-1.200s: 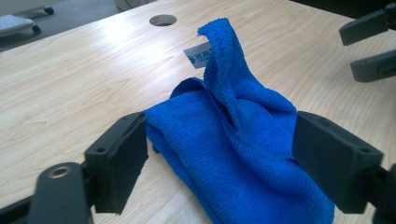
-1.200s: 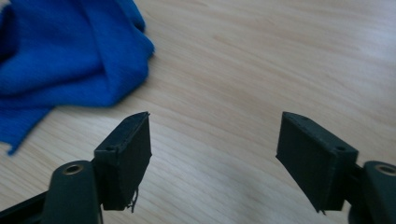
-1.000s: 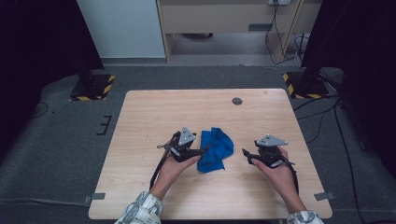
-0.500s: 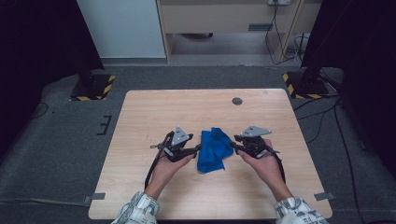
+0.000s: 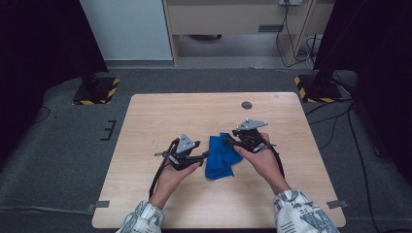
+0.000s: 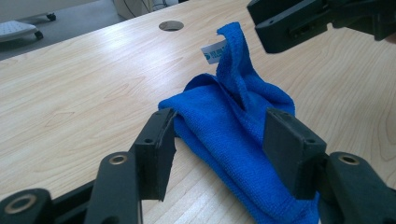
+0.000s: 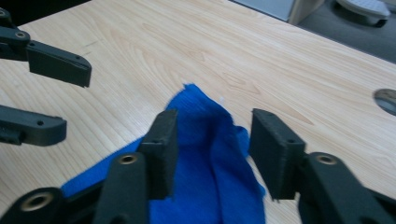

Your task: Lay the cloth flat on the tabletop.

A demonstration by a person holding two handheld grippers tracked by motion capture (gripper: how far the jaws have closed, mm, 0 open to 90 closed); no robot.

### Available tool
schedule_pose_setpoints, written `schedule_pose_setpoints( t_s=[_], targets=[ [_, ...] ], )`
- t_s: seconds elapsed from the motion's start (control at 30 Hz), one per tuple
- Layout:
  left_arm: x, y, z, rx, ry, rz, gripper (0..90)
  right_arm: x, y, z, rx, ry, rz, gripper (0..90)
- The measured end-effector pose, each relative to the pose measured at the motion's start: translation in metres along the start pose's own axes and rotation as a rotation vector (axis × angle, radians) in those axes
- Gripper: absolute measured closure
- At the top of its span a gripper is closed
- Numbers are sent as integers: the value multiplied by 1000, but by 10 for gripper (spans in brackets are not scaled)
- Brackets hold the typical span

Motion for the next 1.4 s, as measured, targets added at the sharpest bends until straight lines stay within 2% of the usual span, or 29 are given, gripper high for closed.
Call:
schedule_pose_setpoints(
  t_s=[0.07,0.1,0.27,0.3,0.33,0.37,0.4,0.47,0.53,0.63,1.0,1.1,1.4],
  targets=[
    [1,1,0,0,4,0,433,-2,-6,2,-7,3,7,432],
    [1,1,1,-1,10,-1,432,-4,-12,3,-14,-10,10,382],
    [1,-1,-1,10,9,-4,431,-6,-21,6,-11,1,14,361],
    [1,-1,-2,12,13,-4,431,-5,-26,9,-19,15,28,412],
    [1,-1,-2,12,13,-4,431,-5,-26,9,-19,15,28,412],
    [1,-1,-2,13,13,-4,431,-4,-29,11,-14,36,34,538],
    [1,-1,-2,14,11,-4,431,-4,-29,11,-14,36,34,538],
    [1,-1,-2,15,11,-7,431,-4,-29,12,-2,48,37,653],
    [1,-1,-3,22,11,-7,429,-4,-26,14,-11,47,17,758],
    [2,-3,-6,33,2,-1,425,-4,-22,13,-16,47,14,847],
    [2,-9,-15,65,-22,5,413,1,-14,8,-14,28,11,859],
    [3,-14,-22,97,-22,15,399,2,-16,8,-7,26,12,858],
    [11,-26,-30,112,-33,47,377,2,-18,11,-9,26,14,858]
  ],
)
Point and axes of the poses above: each handheld gripper's, and its own axes: y roughly backward along the jaws, x roughly out of its underside, z roughly to its left, the point moved 4 cm from there along -y, roughly forward along the jaws, and after that the axes turned 4 degrees about x, right-handed, at the moved point
